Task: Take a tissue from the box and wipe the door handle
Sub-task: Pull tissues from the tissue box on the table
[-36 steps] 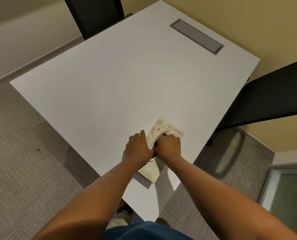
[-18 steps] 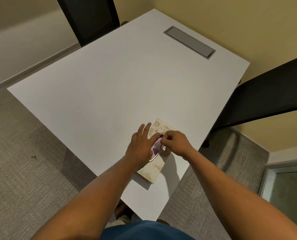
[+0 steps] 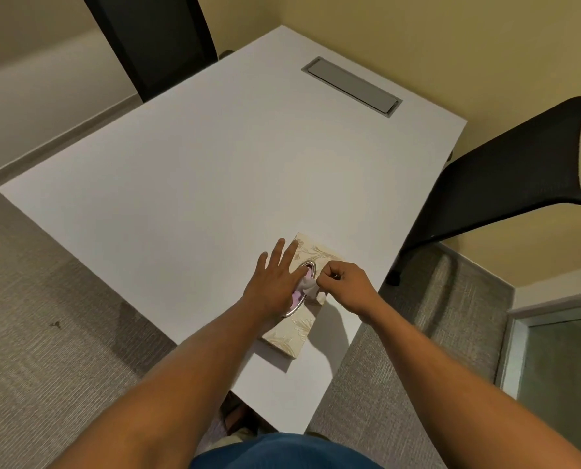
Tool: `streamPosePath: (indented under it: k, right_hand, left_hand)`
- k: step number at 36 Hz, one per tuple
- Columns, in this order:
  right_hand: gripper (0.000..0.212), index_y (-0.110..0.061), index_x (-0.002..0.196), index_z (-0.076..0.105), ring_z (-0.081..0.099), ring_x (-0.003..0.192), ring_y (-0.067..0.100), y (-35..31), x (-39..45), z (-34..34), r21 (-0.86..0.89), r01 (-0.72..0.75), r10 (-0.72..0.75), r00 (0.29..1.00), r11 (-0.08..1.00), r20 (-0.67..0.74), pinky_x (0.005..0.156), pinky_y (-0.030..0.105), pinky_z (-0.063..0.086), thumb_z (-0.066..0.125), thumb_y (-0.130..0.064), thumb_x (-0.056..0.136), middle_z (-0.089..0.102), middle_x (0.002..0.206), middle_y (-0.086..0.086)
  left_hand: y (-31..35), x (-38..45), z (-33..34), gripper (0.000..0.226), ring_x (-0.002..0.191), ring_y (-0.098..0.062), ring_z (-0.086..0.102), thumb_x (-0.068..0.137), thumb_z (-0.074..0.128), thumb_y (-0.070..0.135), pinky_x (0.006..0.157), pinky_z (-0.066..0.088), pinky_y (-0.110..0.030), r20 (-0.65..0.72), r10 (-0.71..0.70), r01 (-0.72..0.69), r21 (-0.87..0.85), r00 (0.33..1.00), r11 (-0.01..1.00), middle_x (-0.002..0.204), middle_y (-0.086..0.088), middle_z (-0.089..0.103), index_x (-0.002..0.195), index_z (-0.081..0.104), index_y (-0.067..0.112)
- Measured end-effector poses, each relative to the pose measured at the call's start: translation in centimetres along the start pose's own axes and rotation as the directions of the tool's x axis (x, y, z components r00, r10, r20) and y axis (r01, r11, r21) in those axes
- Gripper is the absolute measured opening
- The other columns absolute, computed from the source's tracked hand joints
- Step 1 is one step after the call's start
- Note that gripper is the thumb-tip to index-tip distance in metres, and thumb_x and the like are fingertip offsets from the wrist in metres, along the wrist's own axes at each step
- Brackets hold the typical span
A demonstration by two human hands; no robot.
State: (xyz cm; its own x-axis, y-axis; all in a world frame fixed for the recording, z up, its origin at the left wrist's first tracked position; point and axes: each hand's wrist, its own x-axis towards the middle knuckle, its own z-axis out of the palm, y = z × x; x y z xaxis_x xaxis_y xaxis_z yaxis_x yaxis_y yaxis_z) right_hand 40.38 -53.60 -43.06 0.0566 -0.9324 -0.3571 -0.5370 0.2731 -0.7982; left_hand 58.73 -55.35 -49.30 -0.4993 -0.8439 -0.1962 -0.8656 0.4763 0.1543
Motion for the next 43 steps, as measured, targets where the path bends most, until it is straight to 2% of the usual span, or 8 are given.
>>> streamPosePath:
  k: [12, 17, 23, 29, 32, 37, 39, 43]
  right_hand:
    - [0.024, -0.022, 0.059, 0.055, 0.04, 0.051, 0.001, 0.5, -1.2, -0.3, 0.073, 0.037, -0.025, 0.988, 0.997, -0.153, 0.049, 0.012, 0.033, 0.063, -0.014, 0.08, 0.051, 0.054, -0.014]
    - [0.015, -0.007, 0.069, 0.059, 0.044, 0.058, 0.007, 0.0, -1.6, -0.4, 0.083, 0.052, -0.034, 0.978, 0.995, -0.206, 0.055, 0.021, 0.036, 0.062, -0.013, 0.082, 0.057, 0.064, 0.005]
    - [0.016, -0.005, 0.073, 0.06, 0.05, 0.066, 0.015, -0.7, -2.4, -1.1, 0.122, 0.05, -0.014, 0.96, 0.991, -0.28, 0.062, 0.034, 0.043, 0.061, -0.019, 0.081, 0.061, 0.075, 0.021]
    - [0.017, -0.01, 0.074, 0.065, 0.062, 0.07, 0.02, -1.3, -4.0, -1.9, 0.151, 0.045, 0.015, 0.929, 0.988, -0.369, 0.076, 0.053, 0.056, 0.06, -0.025, 0.08, 0.067, 0.075, 0.008]
    - [0.014, -0.018, 0.071, 0.067, 0.068, 0.075, 0.024, -1.4, -7.5, -3.6, 0.226, 0.07, 0.057, 0.856, 0.972, -0.513, 0.077, 0.049, 0.06, 0.061, -0.024, 0.082, 0.068, 0.075, 0.0]
    - [0.017, -0.025, 0.072, 0.067, 0.069, 0.077, 0.022, 0.7, -9.5, -6.6, 0.291, 0.057, 0.149, 0.758, 0.955, -0.635, 0.068, 0.033, 0.063, 0.062, -0.021, 0.088, 0.068, 0.073, -0.006]
    - [0.017, -0.024, 0.072, 0.066, 0.069, 0.076, 0.019, 0.8, -9.1, -6.9, 0.303, 0.058, 0.165, 0.733, 0.951, -0.66, 0.064, 0.025, 0.06, 0.061, -0.023, 0.089, 0.068, 0.073, -0.007]
    - [0.019, -0.022, 0.073, 0.067, 0.069, 0.075, 0.02, 0.8, -8.9, -6.8, 0.329, 0.036, 0.209, 0.706, 0.944, -0.677, 0.067, 0.028, 0.062, 0.062, -0.025, 0.091, 0.068, 0.071, -0.008]
  left_hand:
    - [0.0, 0.2, 0.6, 0.062, 0.157, -0.04, -0.009, 0.098, 0.054, 0.038, 0.123, 0.015, -0.056, 0.007, -0.014, 0.013, 0.014, 1.0, 1.0, 0.172, -0.014, -0.002, 0.156, 0.032, 0.029]
    - [-0.1, 0.4, 0.5, 0.06, 0.157, -0.04, -0.006, 0.097, 0.056, 0.041, 0.122, 0.017, -0.056, 0.004, -0.004, 0.004, 0.03, 1.0, 1.0, 0.171, -0.015, 0.002, 0.152, 0.037, 0.026]
    - [0.0, 0.1, 0.0, 0.063, 0.158, -0.039, -0.003, 0.101, 0.049, 0.043, 0.123, 0.018, -0.052, -0.013, 0.019, -0.019, 0.048, 1.0, 0.999, 0.171, -0.015, 0.005, 0.158, 0.03, 0.025]
    - [0.9, 0.0, -2.4, 0.053, 0.157, -0.035, 0.006, 0.104, 0.041, 0.031, 0.12, 0.026, -0.044, -0.024, 0.019, -0.02, -0.075, 1.0, 0.997, 0.17, -0.01, 0.015, 0.156, 0.037, 0.023]
    - [3.3, 0.0, -5.7, 0.049, 0.152, -0.031, 0.023, 0.1, 0.049, 0.022, 0.113, 0.036, -0.042, -0.077, 0.077, -0.089, -0.158, 0.994, 0.983, 0.164, -0.008, 0.03, 0.148, 0.047, 0.019]
    - [8.1, 1.6, -8.2, 0.05, 0.132, -0.026, 0.052, 0.095, 0.05, 0.013, 0.106, 0.044, -0.036, -0.057, 0.017, -0.043, -0.509, 0.998, 0.86, 0.146, -0.006, 0.056, 0.145, 0.054, 0.017]
    - [8.7, 2.0, -8.9, 0.05, 0.125, -0.023, 0.058, 0.094, 0.05, 0.01, 0.105, 0.044, -0.033, -0.054, 0.004, -0.036, -0.614, 0.999, 0.788, 0.142, -0.004, 0.06, 0.144, 0.055, 0.016]
    - [9.3, 2.4, -8.8, 0.054, 0.121, -0.024, 0.061, 0.094, 0.057, 0.011, 0.1, 0.047, -0.03, -0.059, 0.051, -0.077, -0.707, 0.997, 0.703, 0.145, -0.006, 0.058, 0.147, 0.052, 0.018]
